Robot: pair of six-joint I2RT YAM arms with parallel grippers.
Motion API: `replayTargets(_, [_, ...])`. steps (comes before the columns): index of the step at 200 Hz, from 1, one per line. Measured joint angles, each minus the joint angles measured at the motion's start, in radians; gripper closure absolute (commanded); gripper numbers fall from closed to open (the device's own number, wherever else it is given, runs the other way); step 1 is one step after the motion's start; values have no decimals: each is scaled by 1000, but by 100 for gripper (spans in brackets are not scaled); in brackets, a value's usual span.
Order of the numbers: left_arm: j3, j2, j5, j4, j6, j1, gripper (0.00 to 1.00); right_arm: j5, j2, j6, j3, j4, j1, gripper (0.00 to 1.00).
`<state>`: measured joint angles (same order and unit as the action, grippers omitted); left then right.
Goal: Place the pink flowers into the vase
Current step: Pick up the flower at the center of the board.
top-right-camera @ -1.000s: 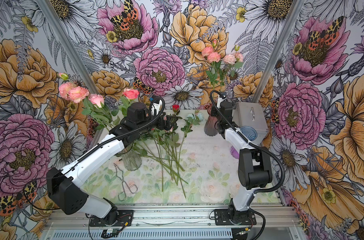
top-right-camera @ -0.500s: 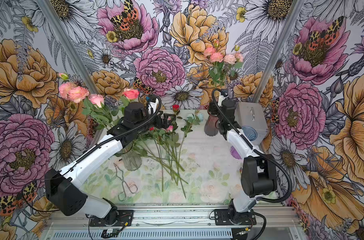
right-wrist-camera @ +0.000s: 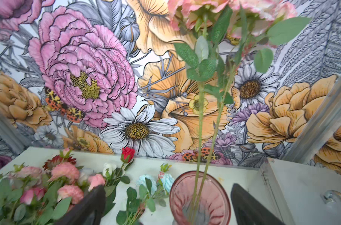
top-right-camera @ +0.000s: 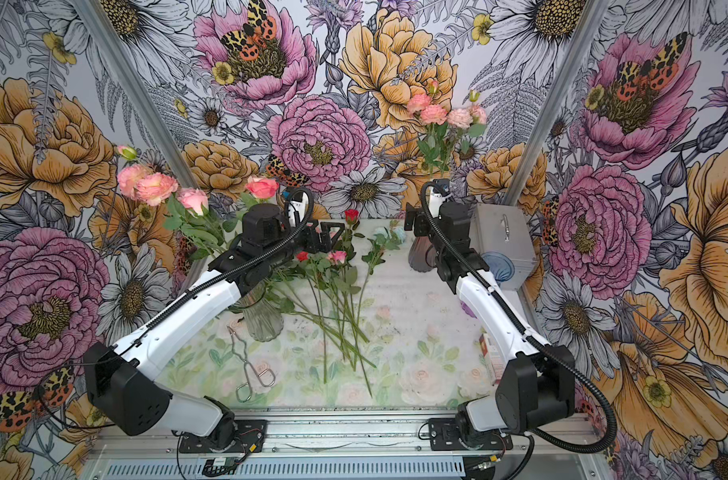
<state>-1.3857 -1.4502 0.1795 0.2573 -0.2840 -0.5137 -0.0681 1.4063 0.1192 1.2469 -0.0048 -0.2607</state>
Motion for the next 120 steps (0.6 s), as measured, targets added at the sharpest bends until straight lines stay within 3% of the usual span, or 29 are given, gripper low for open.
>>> replayTargets(61, [66,66,-26,76,-86,82,2,152,-28,61,-89,-100,-118,1])
replayTargets(120, [122,67,-22,97,-83,42,2,251,175,100,-113,-138,-240,15])
